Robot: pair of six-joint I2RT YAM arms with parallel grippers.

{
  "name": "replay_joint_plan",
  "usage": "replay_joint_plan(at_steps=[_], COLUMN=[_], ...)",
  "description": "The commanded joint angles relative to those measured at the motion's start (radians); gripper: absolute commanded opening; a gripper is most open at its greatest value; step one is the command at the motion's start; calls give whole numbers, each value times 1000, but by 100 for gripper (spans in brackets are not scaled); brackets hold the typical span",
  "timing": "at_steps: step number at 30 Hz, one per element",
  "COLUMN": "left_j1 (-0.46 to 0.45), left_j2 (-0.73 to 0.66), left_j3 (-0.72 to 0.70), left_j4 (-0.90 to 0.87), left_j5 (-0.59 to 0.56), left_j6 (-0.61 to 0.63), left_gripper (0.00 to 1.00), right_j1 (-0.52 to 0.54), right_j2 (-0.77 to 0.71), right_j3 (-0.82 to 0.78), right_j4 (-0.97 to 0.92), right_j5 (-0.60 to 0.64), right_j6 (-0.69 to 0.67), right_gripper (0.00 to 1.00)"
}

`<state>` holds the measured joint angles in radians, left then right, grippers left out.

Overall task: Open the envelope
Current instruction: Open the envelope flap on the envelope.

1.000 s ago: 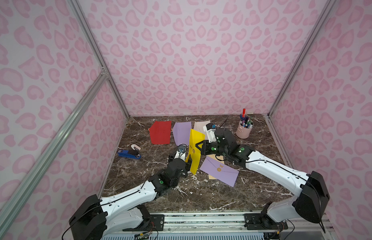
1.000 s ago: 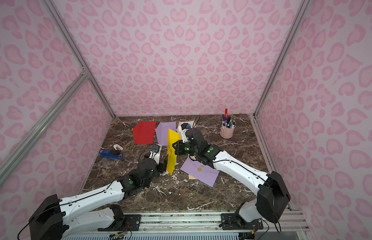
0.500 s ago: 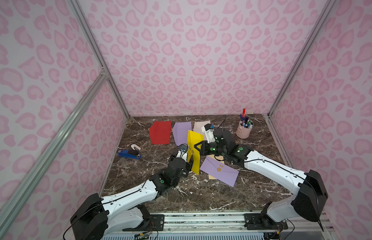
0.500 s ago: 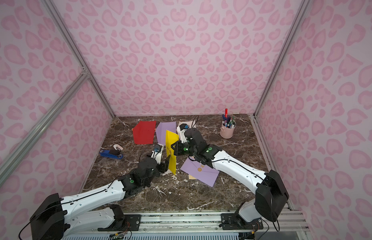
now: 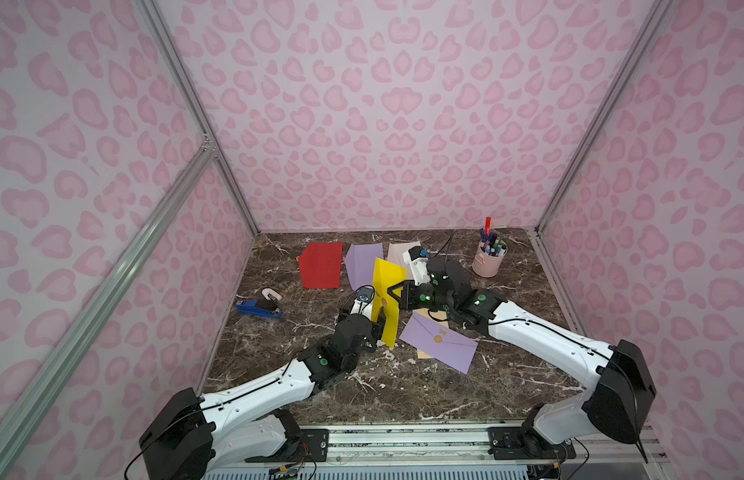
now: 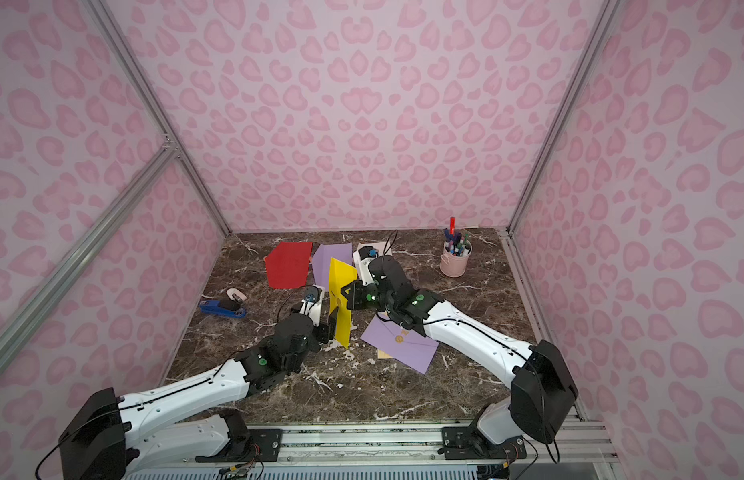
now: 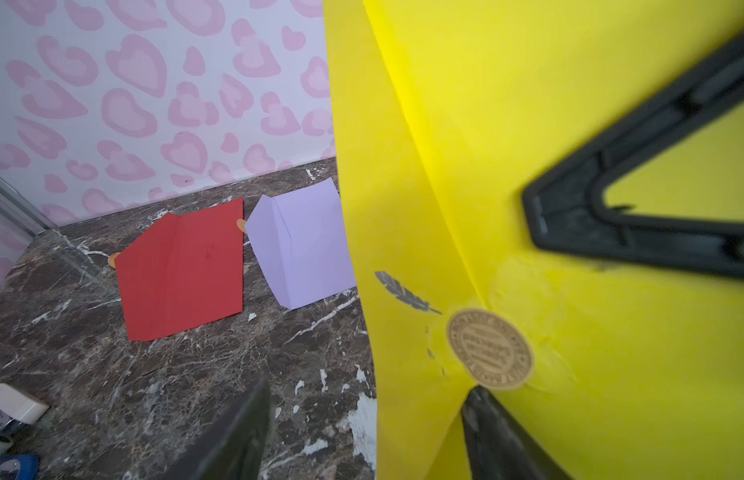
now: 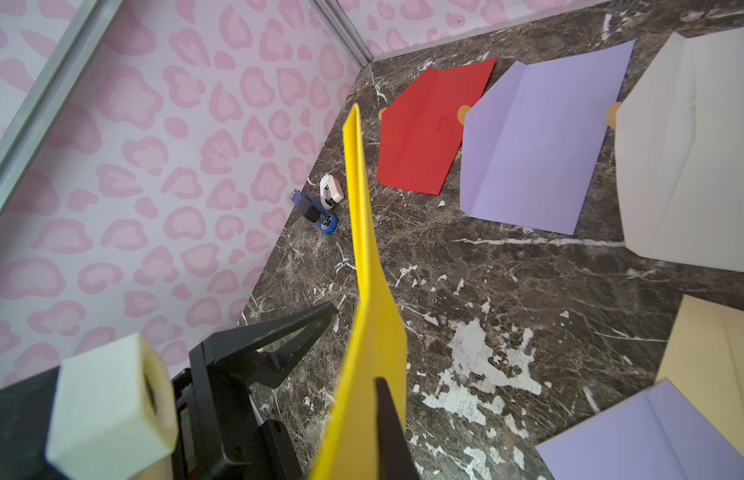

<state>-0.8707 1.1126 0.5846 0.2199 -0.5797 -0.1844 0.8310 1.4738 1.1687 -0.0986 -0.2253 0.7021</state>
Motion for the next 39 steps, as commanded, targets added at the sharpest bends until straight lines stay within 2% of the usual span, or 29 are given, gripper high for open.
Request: replay_joint_plan(at_steps=[1, 26, 31, 39], left_j1=[3, 53, 87, 145], left_j2=[-5, -70, -98, -122], left_j3=[0, -40, -53, -61], left_j4=[22, -3, -31, -53], left_j5=[-40, -76, -94, -78], left_j6=[-16, -45, -69, -79], left_gripper=[74, 77, 78, 80], right_j1=[3, 9, 10, 26], right_j2=[-8, -9, -29, -53], right_j3=[5, 19, 22, -4], right_j4=[-23, -42, -38, 47], right_j5=[-13, -33, -121, -346], right_j6=[-1, -23, -63, -88], right_gripper=[0, 0, 0, 0])
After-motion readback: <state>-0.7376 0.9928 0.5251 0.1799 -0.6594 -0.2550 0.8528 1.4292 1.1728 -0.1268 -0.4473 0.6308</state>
